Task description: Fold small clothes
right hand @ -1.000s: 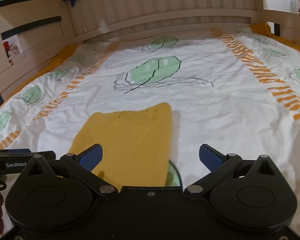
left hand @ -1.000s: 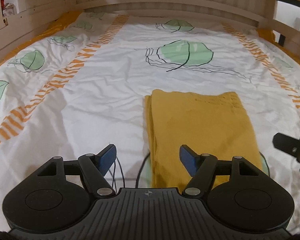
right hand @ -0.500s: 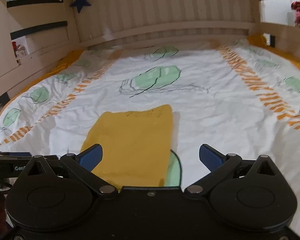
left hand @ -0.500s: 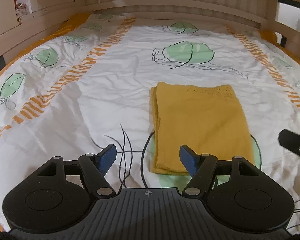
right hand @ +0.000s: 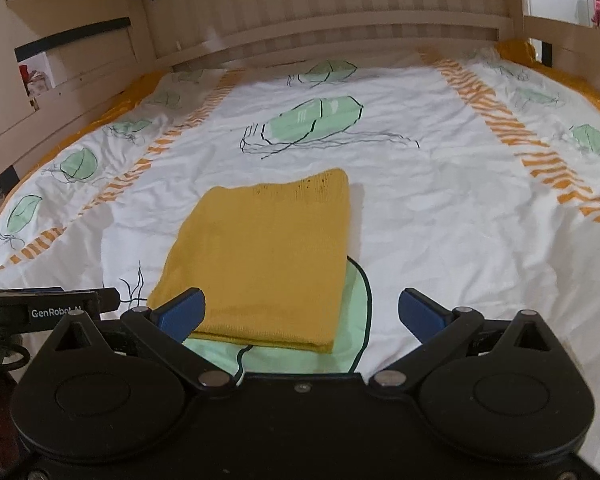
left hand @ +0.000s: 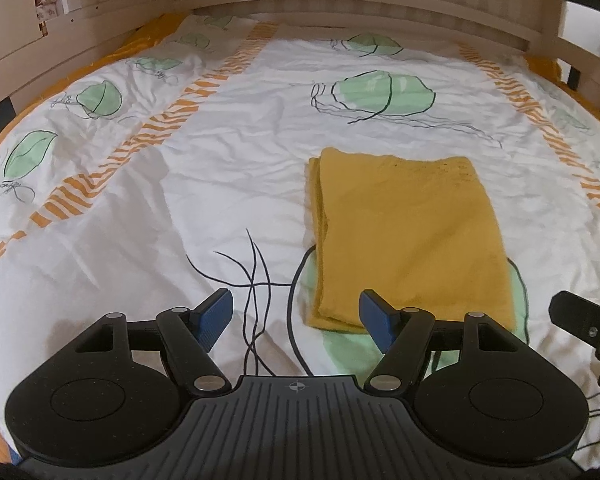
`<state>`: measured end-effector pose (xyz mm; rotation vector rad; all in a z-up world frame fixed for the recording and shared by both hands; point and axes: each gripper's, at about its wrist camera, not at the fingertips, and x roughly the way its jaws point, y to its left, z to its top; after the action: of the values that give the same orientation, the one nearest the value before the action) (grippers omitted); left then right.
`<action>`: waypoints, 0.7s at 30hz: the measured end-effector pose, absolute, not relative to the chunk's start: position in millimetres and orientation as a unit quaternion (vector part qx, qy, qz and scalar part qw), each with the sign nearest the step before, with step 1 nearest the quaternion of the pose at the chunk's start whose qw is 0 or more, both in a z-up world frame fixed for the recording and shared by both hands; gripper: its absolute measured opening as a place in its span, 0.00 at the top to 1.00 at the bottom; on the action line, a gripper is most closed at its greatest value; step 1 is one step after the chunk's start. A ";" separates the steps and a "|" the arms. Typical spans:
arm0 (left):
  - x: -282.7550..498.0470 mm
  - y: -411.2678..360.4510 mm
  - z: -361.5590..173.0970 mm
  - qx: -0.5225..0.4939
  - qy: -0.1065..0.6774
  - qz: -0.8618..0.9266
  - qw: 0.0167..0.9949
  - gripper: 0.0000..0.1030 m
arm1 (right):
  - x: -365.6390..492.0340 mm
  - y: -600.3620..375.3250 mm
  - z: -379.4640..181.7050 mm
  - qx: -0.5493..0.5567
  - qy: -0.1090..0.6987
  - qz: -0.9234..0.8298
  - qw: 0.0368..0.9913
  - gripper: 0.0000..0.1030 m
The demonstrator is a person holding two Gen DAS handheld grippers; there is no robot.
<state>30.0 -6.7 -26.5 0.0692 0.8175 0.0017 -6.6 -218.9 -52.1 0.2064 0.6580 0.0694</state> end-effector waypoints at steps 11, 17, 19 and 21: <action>31.9 -2.2 -31.8 0.031 0.409 0.001 0.912 0.34 | -4.1 -217.5 -57.7 0.104 0.341 0.033 0.934 0.01; 32.3 -1.5 -33.6 0.031 0.412 0.000 0.910 0.34 | -3.7 -216.2 -59.8 0.107 0.347 0.036 0.931 0.01; 32.6 -1.9 -35.0 0.030 0.415 -0.001 0.909 0.34 | -3.4 -215.4 -60.2 0.107 0.349 0.037 0.930 0.01; 33.3 -2.2 -36.1 0.031 0.417 -0.001 0.908 0.34 | -2.9 -214.6 -60.6 0.108 0.351 0.038 0.929 0.01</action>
<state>33.3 -2.2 -36.1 0.0635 0.8609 -0.0027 -2.9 -214.6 -60.6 0.2219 0.7186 0.0788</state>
